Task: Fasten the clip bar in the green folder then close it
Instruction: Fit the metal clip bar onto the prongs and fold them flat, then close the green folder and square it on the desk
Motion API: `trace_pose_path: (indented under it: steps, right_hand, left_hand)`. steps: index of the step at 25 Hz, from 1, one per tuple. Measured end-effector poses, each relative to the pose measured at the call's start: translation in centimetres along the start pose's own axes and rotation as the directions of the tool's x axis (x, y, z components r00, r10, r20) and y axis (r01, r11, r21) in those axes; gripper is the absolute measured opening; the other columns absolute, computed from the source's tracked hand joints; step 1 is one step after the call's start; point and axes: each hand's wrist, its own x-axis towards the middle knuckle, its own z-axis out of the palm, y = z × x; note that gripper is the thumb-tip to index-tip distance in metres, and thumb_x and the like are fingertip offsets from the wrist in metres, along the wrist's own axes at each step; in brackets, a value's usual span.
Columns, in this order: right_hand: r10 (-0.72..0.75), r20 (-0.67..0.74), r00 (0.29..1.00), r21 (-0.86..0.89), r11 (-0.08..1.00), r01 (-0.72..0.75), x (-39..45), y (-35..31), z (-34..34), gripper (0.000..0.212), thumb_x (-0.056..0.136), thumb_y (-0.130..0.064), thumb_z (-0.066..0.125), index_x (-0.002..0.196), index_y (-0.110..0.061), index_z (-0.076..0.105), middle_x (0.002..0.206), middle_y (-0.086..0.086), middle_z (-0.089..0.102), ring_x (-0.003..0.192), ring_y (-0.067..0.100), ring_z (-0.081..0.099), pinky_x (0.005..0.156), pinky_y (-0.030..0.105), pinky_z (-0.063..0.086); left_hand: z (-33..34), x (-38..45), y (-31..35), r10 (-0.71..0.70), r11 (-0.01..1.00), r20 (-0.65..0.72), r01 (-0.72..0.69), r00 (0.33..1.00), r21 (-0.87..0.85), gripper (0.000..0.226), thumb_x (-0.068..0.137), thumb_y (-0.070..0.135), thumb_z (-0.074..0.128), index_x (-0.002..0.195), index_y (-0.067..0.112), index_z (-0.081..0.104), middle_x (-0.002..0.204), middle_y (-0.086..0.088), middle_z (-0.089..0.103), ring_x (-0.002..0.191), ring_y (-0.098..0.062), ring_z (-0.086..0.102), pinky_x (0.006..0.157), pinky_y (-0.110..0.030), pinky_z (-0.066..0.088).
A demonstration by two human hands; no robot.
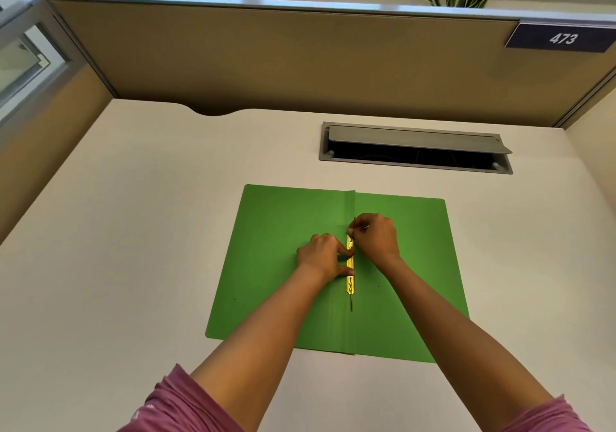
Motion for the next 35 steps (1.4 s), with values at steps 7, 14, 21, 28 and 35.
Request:
trace_pose_path:
  steps: [7,14,21,28,35]
  right_hand:
    - [0.093,0.022,0.995,0.119,0.988,-0.095,1.4,-0.1,0.2,0.011,0.075,-0.014,0.08,0.086,-0.011,0.078,0.083,0.01,0.076,0.079,0.023,0.07,0.074,0.035,0.057]
    - [0.119,-0.01,0.993,0.266,0.958,-0.112,1.5,0.9,0.5,0.02,0.086,-0.022,0.071,0.098,-0.007,0.077,0.094,0.011,0.076,0.079,0.014,0.063,0.071,0.021,0.045]
    - [0.119,-0.208,0.971,0.304,0.951,-0.052,-2.3,4.3,-0.7,0.022,0.096,-0.017,0.055,0.105,-0.006,0.071,0.101,0.012,0.072,0.087,0.018,0.061,0.077,0.025,0.043]
    - [-0.067,-0.24,0.968,0.093,0.991,0.092,-9.2,8.4,-1.6,0.024,0.091,-0.006,0.057,0.114,-0.008,0.064,0.118,0.008,0.063,0.113,0.026,0.058,0.101,0.028,0.042]
    - [-0.187,-0.074,0.98,-0.298,0.942,0.157,-13.1,10.2,-0.5,0.067,0.096,-0.048,0.047,0.151,-0.017,0.028,0.16,0.002,0.026,0.149,0.019,0.021,0.123,0.036,0.014]
  left_hand:
    - [0.1,0.1,-0.1,-0.003,1.0,0.002,0.003,1.0,0.011,0.05,0.072,0.052,0.081,0.12,0.044,0.068,0.123,0.0,0.062,0.124,-0.022,0.05,0.091,-0.04,0.047]
    - [0.0,0.3,0.0,0.006,0.999,0.009,-0.006,1.0,0.031,0.051,0.072,0.051,0.081,0.121,0.043,0.068,0.125,0.0,0.063,0.126,-0.022,0.049,0.092,-0.039,0.046]
    - [0.1,-0.2,0.1,0.03,0.998,-0.015,-0.029,0.999,0.052,0.053,0.077,0.051,0.077,0.127,0.042,0.064,0.129,0.001,0.06,0.128,-0.022,0.048,0.094,-0.04,0.047]
    - [0.9,-1.0,0.5,0.041,0.985,-0.021,-0.037,0.999,0.171,0.054,0.087,0.05,0.066,0.139,0.042,0.052,0.134,-0.006,0.051,0.132,-0.025,0.042,0.097,-0.046,0.045]
    - [2.6,-2.5,1.3,0.096,0.946,-0.152,-0.042,0.984,0.323,0.057,0.098,0.041,0.052,0.152,0.032,0.034,0.149,-0.01,0.041,0.141,-0.028,0.034,0.109,-0.052,0.033]
